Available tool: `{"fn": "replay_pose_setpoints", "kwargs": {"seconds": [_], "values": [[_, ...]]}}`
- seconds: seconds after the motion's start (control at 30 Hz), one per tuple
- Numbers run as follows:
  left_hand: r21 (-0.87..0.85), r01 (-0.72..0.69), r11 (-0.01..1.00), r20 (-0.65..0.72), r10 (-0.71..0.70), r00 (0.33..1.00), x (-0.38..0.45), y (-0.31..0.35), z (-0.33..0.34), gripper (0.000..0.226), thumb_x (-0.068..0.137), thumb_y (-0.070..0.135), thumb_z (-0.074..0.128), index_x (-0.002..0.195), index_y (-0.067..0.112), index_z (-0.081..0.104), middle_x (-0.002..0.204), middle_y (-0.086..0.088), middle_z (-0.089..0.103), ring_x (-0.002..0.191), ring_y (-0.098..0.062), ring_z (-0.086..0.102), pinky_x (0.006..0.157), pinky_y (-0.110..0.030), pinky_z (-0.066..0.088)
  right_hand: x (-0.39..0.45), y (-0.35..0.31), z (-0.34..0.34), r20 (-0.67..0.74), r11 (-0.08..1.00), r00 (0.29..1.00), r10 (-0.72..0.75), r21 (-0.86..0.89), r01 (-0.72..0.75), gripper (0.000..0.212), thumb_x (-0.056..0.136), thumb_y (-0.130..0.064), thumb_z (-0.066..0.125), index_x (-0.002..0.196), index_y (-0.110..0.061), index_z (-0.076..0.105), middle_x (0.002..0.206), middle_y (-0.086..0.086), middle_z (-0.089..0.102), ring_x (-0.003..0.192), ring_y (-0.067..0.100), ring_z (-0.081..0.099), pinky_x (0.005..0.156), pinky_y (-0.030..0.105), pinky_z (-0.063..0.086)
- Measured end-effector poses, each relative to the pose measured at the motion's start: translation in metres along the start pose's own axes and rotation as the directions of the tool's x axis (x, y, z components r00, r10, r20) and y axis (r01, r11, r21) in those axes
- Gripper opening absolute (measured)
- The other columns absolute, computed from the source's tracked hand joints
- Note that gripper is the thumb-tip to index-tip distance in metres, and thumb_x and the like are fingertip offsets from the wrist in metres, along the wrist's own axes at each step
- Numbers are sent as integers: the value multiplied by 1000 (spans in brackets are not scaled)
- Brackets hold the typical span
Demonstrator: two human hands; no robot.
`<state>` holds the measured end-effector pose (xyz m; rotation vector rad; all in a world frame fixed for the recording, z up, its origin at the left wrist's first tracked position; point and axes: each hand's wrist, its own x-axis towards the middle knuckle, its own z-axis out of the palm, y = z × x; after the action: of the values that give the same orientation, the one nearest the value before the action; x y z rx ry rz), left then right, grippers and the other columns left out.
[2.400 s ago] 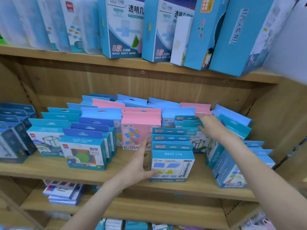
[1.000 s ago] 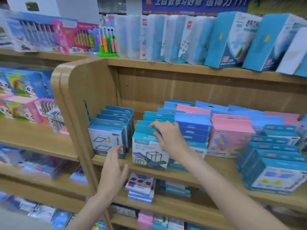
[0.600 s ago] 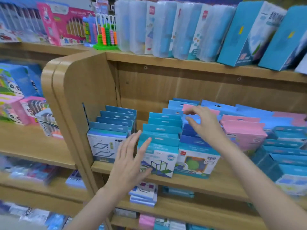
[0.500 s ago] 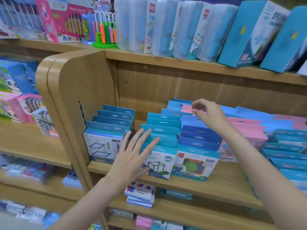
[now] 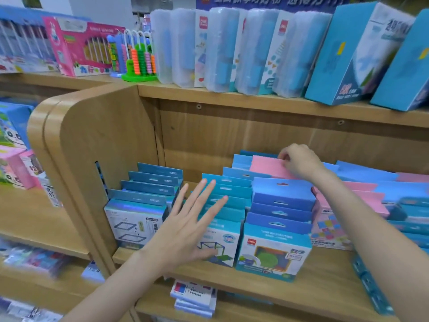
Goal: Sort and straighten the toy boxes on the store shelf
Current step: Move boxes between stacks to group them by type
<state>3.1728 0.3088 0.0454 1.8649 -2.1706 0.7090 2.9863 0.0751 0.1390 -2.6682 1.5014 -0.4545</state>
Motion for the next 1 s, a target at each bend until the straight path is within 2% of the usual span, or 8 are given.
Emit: {"fn": "replay_pose_setpoints", "kwargs": {"seconds": [0.13,0.23,0.33,0.43,0.53,0.73,0.87,1.0], "values": [[-9,-42,999,66,43,997,9,3,-2,99,71,69,53,147,16,17,154,-15,12,142,-29,6,110,-49,6,-6,-20,-38,-332,996,940,-83,6,90,24,88,-8,45,101,-13,64,107,17,65,97,40,58,81,46,48],[-113,-52,992,38,57,998,9,10,-2,86,78,59,50,147,17,20,154,-11,13,142,-24,5,111,-47,2,-25,-28,-67,-550,986,822,-145,-10,168,22,88,-8,46,102,-7,64,104,18,66,97,39,58,81,45,47],[-269,-53,962,-38,45,998,12,17,-5,73,82,47,47,144,15,25,154,-8,16,142,-20,7,112,-44,0,-55,-20,-98,-760,982,645,-83,47,182,23,88,-7,44,101,-1,62,102,21,65,95,36,58,83,39,42],[-368,-86,926,-107,50,993,21,25,-8,68,82,42,46,140,12,30,151,-8,24,140,-20,15,112,-44,4,-93,3,-127,-811,980,584,30,137,141,22,87,-6,44,100,0,60,101,21,65,93,33,57,83,34,39],[-370,-121,921,-145,72,987,29,38,-10,66,84,46,43,138,11,32,147,-8,33,137,-19,21,110,-46,7,-135,31,-134,-759,980,640,124,193,39,20,86,-4,46,100,0,59,99,23,65,91,33,58,81,33,39],[-323,-168,931,-129,133,983,32,63,3,49,83,39,43,125,15,48,132,-5,52,129,-20,33,108,-51,13,-181,79,-79,-485,988,866,121,139,-60,14,83,2,52,94,4,62,92,23,67,87,34,61,71,26,32],[-323,-136,937,-112,104,988,33,68,6,44,82,39,43,119,16,52,129,-6,52,126,-19,36,111,-46,9,-182,87,-36,-374,1000,927,-7,1,8,18,77,4,54,91,6,65,85,25,68,79,41,63,75,47,49],[-357,-82,931,-148,30,989,39,76,4,50,80,47,46,119,15,47,129,-6,53,125,-17,38,112,-44,8,-174,95,-7,-178,987,975,-132,-119,112,26,71,12,61,94,-1,66,79,17,67,74,37,61,68,43,50]]}}
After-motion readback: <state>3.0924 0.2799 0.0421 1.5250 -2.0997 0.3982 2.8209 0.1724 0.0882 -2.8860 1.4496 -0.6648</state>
